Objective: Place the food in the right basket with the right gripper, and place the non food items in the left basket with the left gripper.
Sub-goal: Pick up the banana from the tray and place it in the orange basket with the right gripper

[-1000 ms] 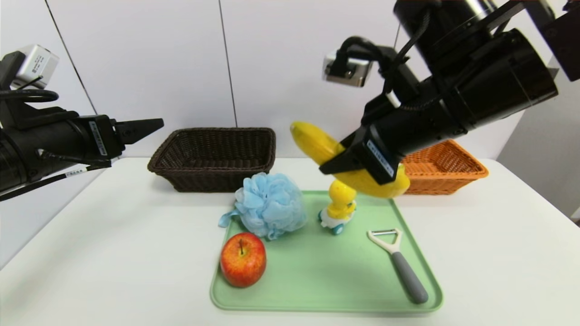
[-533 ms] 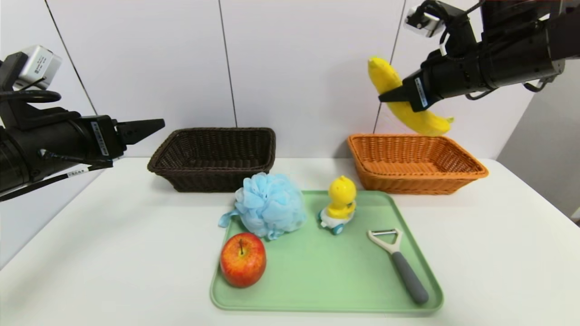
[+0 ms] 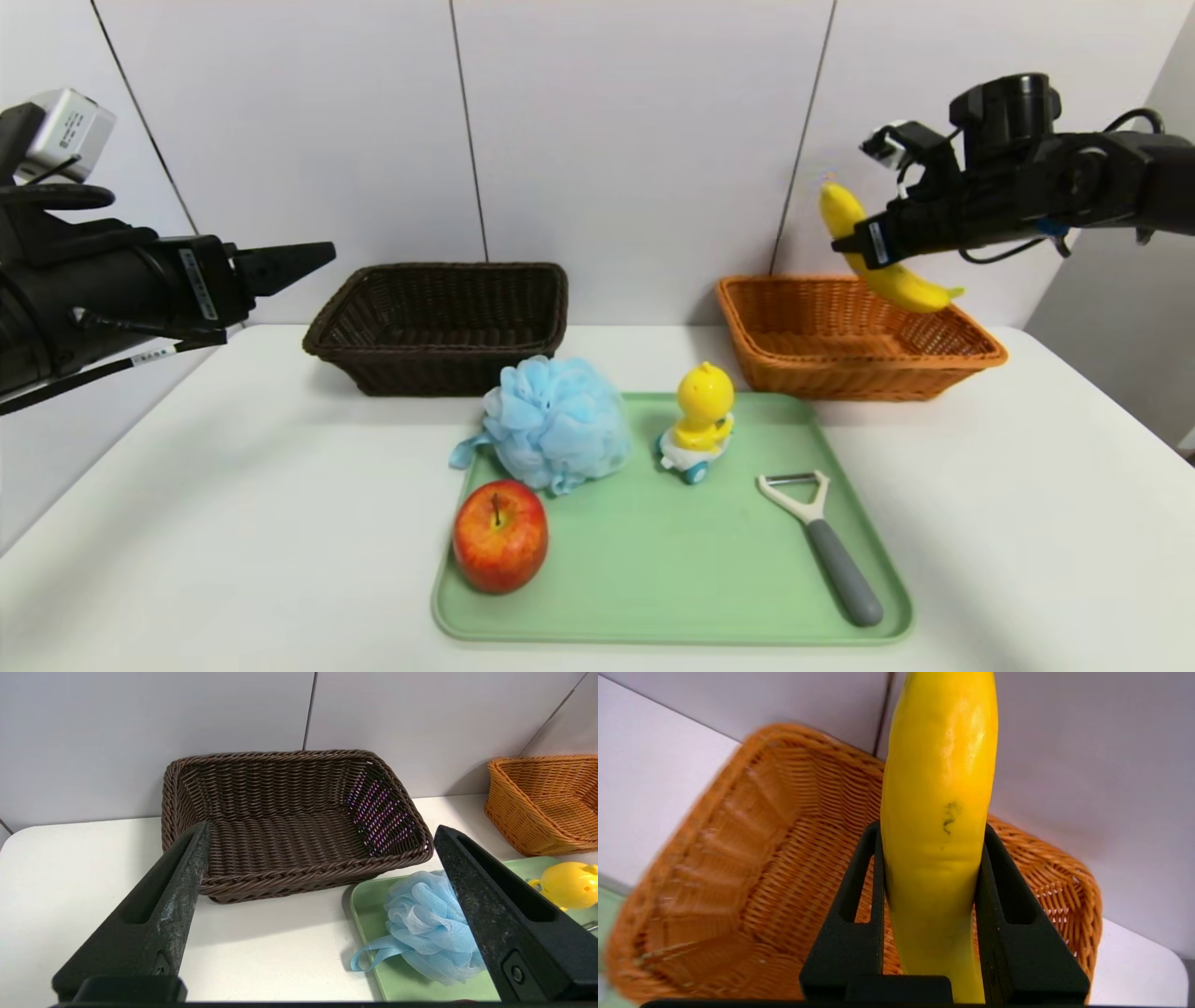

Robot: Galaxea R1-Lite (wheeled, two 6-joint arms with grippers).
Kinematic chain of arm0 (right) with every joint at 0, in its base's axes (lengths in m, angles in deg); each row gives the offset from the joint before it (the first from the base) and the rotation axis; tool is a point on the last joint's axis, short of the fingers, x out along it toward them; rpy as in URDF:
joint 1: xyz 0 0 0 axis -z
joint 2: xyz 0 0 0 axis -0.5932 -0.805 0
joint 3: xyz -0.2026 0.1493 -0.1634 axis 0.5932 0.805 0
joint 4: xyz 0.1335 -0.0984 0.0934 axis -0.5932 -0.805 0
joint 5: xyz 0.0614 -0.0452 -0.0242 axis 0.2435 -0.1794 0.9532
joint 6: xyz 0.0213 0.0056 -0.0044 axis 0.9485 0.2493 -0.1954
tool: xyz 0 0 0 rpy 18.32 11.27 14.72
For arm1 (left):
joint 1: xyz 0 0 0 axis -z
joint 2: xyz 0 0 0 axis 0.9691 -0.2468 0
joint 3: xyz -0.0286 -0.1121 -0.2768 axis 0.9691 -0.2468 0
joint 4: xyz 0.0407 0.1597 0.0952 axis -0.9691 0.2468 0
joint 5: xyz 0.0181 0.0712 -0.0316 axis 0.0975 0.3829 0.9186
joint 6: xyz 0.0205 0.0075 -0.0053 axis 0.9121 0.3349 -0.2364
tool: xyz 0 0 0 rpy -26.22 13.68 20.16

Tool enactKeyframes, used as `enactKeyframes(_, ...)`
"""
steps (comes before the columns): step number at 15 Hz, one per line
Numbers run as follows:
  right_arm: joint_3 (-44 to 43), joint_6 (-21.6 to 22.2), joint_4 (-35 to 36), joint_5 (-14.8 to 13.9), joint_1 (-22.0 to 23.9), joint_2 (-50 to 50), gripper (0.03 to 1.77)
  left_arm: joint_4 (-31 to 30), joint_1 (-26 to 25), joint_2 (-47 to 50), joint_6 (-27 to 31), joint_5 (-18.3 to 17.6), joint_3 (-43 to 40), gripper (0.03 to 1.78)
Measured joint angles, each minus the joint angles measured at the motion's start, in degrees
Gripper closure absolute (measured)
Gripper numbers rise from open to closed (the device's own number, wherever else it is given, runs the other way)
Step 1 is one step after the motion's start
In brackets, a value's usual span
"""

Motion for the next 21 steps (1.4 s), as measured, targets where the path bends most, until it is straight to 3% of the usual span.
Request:
enactKeyframes(9,0.3,-1.5,0.7,-0.9,0.8,-8.5,1.25,0.0,-0.1,0.2,0.0,0.2,0.0,0.12)
enactKeyframes(12,0.4,-2.0,1.3,-3.9,0.8,-10.3,1.25,-0.1,-0.1,0.2,0.0,0.3,0.0,0.12)
enactKeyframes(15,0.4,-2.3,1.2,-4.3,0.8,-10.9,1.23,0.0,-0.1,0.2,0.0,0.3,0.0,0.12)
enactKeyframes(17,0.5,-2.4,2.1,-4.5,0.9,-11.1,0.96,0.0,-0.1,0.1,0.0,0.3,0.0,0.12)
enactKeyframes(21,0.5,-2.7,3.4,-4.0,0.4,-11.0,0.61,0.0,-0.1,0.0,0.0,0.3,0.1,0.12)
